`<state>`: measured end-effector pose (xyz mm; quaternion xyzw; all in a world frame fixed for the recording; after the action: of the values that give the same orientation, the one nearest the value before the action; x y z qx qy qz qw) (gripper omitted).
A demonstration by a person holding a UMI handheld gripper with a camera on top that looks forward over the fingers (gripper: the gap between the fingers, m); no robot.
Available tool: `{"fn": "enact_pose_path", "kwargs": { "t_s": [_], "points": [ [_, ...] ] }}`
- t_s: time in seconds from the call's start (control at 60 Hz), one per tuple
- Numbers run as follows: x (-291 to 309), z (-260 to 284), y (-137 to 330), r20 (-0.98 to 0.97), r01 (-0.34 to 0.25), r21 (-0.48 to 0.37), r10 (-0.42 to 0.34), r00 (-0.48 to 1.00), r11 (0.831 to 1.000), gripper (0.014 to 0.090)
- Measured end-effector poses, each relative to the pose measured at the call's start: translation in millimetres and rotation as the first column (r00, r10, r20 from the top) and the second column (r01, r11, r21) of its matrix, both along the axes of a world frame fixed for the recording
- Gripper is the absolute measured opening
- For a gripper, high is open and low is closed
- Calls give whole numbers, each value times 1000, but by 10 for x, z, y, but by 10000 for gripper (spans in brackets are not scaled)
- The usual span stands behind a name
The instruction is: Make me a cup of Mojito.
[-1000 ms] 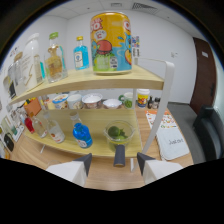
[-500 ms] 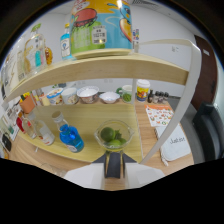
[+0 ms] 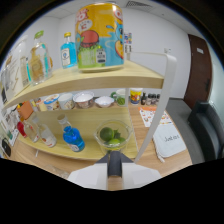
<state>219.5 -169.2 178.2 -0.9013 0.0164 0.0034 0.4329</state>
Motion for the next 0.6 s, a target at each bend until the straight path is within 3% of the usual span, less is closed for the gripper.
{"fn": "enact_pose_path", "kwargs": {
  "t_s": [0.35, 0.6],
  "points": [
    [-350, 291, -601, 15, 2, 78, -3, 1000, 997, 159],
    [-805, 59, -959, 78, -21, 44, 17, 997, 999, 158]
  ]
}}
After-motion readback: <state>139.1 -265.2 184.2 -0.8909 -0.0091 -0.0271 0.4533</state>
